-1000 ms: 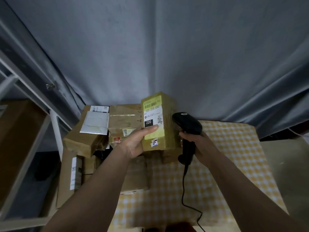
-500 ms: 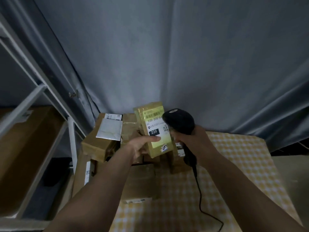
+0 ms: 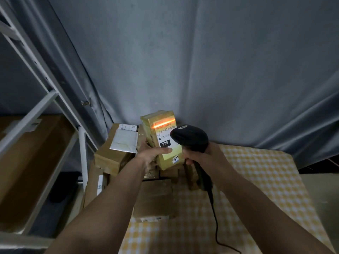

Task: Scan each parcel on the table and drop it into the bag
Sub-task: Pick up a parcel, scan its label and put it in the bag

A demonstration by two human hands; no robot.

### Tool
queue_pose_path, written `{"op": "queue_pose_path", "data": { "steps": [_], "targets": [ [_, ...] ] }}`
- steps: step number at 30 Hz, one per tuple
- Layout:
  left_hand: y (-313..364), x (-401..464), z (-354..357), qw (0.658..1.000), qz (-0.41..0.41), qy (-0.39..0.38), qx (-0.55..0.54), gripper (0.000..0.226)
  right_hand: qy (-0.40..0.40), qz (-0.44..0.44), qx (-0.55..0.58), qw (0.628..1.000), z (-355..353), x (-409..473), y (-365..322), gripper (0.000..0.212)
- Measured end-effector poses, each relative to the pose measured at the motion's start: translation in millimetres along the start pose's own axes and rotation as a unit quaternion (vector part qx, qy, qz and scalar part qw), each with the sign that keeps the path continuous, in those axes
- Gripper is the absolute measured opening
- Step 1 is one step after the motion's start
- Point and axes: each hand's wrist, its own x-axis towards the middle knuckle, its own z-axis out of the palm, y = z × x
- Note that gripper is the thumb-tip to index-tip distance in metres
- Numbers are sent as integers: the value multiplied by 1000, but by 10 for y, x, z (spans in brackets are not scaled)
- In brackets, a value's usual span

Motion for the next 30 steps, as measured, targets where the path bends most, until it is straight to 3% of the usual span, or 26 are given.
{"op": "queue_pose_path", "data": {
  "steps": [10, 17, 23, 30],
  "targets": [
    [-33, -73, 42, 1000, 2, 12, -18, 77, -5, 16, -4, 1000, -2, -56, 47, 23],
    [-91, -45, 70, 1000, -11, 4, -2, 73, 12, 11, 23, 1000, -43, -97, 101, 16],
    [-102, -85, 255, 991, -88, -85, 55, 81, 88, 30, 49, 994, -239, -210, 239, 13],
    [-145, -236, 979, 970, -146, -176, 80, 67, 215, 59, 112, 968, -831, -528, 439, 14]
  ]
}}
